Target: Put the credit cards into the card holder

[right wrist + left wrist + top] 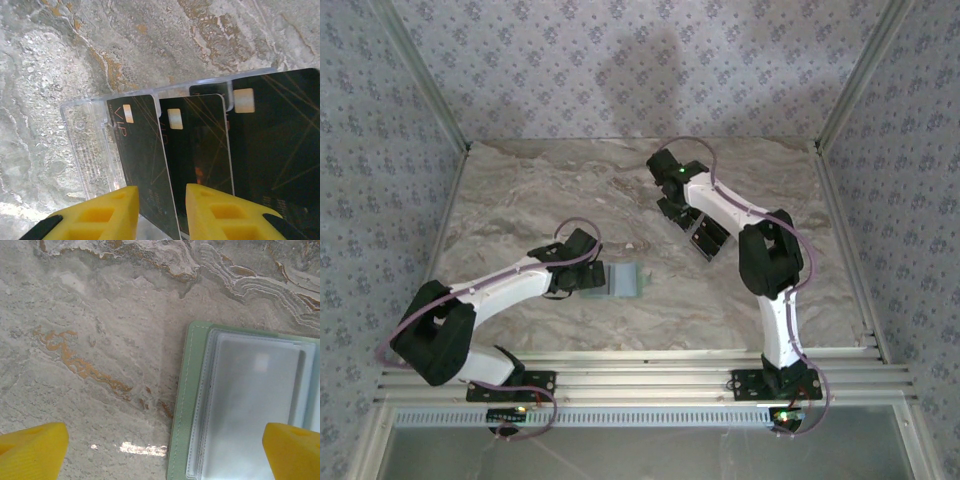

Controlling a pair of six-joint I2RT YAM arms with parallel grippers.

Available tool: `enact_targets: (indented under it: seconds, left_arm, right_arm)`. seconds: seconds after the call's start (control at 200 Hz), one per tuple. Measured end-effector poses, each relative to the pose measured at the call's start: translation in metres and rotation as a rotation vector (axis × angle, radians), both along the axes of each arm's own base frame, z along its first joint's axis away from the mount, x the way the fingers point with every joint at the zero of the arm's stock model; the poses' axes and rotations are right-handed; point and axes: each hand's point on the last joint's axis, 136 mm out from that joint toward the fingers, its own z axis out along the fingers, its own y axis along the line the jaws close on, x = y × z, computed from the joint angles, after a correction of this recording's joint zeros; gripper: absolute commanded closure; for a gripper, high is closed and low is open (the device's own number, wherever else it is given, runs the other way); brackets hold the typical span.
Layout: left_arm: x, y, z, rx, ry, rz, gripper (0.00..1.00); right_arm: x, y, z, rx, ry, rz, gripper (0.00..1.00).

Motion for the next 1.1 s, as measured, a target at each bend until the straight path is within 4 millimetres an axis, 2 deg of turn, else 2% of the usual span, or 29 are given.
enact_targets:
  seconds: [0.435, 0.59, 0.815, 1.099]
  left_arm:
    - [0.0, 0.0, 0.0, 0.0, 0.0, 0.0, 0.0]
    - [0.0, 0.0, 0.0, 0.0, 0.0, 0.0, 0.0]
    - [0.0, 0.0, 0.0, 0.0, 0.0, 0.0, 0.0]
    - [0.0, 0.0, 0.0, 0.0, 0.001, 0.0, 0.0]
  right_arm:
    - [-0.001, 0.003, -0.006, 0.01, 0.018, 0.005, 0.7]
    - [-0.001, 0.002, -0.007, 0.005, 0.018, 0.004, 0.66]
    - [-0.002, -0.001, -0.01, -0.017, 0.015, 0.001, 0.66]
    - [-0.003, 0.001, -0.011, -0.008, 0.022, 0.011, 0.74]
